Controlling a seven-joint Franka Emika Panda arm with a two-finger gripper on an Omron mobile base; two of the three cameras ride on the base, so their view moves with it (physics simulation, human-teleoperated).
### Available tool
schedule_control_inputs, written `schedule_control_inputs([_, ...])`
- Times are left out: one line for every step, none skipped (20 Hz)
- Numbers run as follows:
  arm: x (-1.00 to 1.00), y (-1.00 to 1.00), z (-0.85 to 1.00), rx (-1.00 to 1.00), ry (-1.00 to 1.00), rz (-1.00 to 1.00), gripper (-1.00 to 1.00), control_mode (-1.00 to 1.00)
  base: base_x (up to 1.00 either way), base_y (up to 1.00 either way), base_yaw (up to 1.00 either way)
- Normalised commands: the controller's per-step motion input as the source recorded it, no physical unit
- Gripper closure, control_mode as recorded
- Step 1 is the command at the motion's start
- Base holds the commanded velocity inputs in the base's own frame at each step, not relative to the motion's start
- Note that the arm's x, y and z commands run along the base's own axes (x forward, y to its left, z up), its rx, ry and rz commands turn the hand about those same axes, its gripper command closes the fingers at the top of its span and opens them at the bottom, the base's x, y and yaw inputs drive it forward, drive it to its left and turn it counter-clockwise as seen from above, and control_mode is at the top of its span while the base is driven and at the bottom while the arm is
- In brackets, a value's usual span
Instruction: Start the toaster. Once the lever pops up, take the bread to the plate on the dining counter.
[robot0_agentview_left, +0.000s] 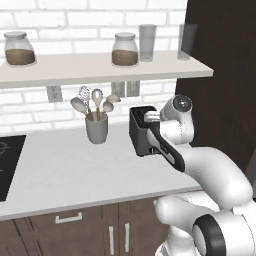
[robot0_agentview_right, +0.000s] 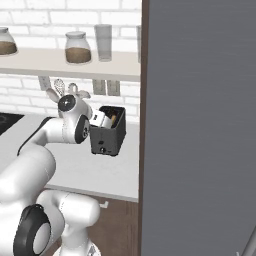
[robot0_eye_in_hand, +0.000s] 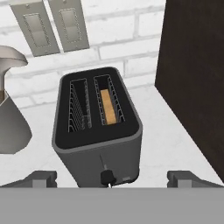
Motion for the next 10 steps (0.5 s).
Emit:
schedule_control_inputs([0.00, 0.00, 0.00, 0.00, 0.00, 0.00, -1.00, -1.00, 0.00, 0.00, 0.00])
schedule_control_inputs([0.00, 0.00, 0.00, 0.00, 0.00, 0.00, -1.00, -1.00, 0.00, 0.00, 0.00])
schedule_control_inputs([0.00, 0.00, 0.00, 0.00, 0.00, 0.00, -1.00, -1.00, 0.00, 0.00, 0.00])
schedule_control_inputs([0.00, 0.00, 0.00, 0.00, 0.00, 0.00, -1.00, -1.00, 0.00, 0.00, 0.00])
schedule_control_inputs([0.00, 0.00, 0.00, 0.00, 0.00, 0.00, -1.00, -1.00, 0.00, 0.00, 0.00])
schedule_control_inputs([0.00, 0.00, 0.00, 0.00, 0.00, 0.00, -1.00, -1.00, 0.00, 0.00, 0.00])
schedule_control_inputs([0.00, 0.00, 0.00, 0.00, 0.00, 0.00, -1.00, -1.00, 0.00, 0.00, 0.00])
schedule_control_inputs([0.00, 0.00, 0.00, 0.00, 0.00, 0.00, -1.00, -1.00, 0.00, 0.00, 0.00])
schedule_control_inputs([0.00, 0.00, 0.00, 0.00, 0.00, 0.00, -1.00, -1.00, 0.00, 0.00, 0.00])
schedule_control_inputs([0.00, 0.00, 0.00, 0.00, 0.00, 0.00, -1.00, -1.00, 0.00, 0.00, 0.00])
